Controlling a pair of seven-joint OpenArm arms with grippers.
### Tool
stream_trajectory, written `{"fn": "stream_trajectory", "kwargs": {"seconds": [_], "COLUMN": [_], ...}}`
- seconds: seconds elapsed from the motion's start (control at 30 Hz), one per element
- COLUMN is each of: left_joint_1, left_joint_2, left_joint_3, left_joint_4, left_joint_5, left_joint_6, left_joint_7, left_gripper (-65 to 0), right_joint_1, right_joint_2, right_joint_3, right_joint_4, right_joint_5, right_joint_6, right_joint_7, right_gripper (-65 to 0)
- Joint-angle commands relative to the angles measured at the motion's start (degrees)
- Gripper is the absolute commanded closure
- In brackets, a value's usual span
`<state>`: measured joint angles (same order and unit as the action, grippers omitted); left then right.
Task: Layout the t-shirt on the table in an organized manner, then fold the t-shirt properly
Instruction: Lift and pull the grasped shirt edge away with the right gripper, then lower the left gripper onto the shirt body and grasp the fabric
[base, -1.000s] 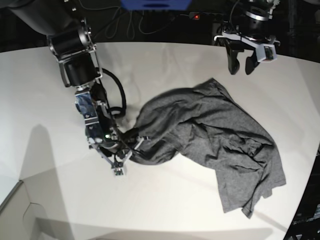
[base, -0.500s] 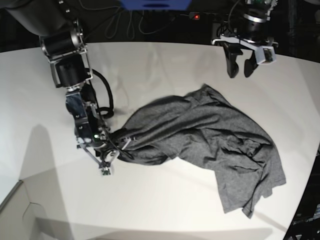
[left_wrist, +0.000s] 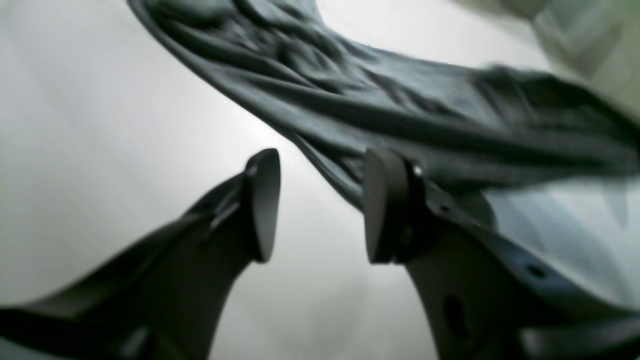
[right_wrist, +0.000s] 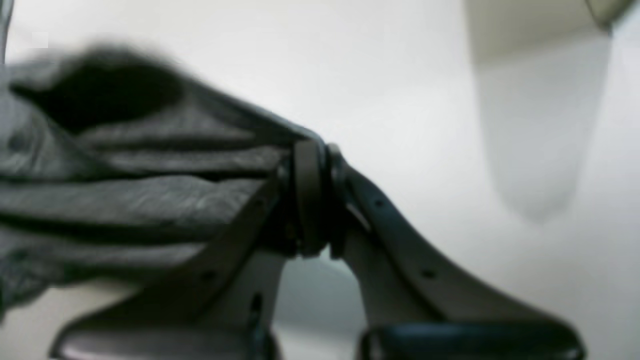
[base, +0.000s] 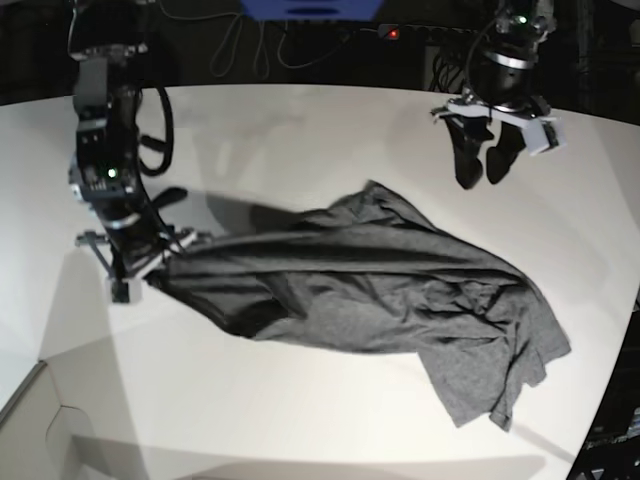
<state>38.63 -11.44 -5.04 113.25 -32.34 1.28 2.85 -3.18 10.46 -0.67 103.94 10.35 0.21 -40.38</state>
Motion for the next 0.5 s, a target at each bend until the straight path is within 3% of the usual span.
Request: {"fn": "stream_trajectory", "kwargs": {"seconds": [0.0,0.1,0.3,0.47], "left_joint_1": [-0.7,-2.7,-8.7,-11.8], "left_joint_2": [-0.2,-0.2,0.2,0.2], "left_joint_3": [0.0,0.0,0.0,1.5], "left_joint_4": [1.1,1.2,1.2,0.6], "left_joint_5": [-0.4,-0.7,-0.7,-0.8], "left_joint_6": [-0.5,-0.5,-0.5,-0.5], "left_joint_7": [-1.4,0.2,9.7,10.4], "left_gripper": [-26.7,-26.8,-27.1,-27.1], "right_joint_1": [-0.6,-4.8,-8.9,-9.4], "right_joint_2": [0.1,0.0,0.0,0.1], "right_joint_3": [0.6,2.6,5.1,6.0], "right_joint_4": [1.8,2.7,2.8,2.7], "right_joint_5": [0.3,0.5,0.5,0.2], "right_joint_6": [0.1,0.1,0.1,0.1], "right_joint_7": [1.7,1.8,1.3,1.1], "right_gripper": [0.0,0.0,0.0,0.0]}}
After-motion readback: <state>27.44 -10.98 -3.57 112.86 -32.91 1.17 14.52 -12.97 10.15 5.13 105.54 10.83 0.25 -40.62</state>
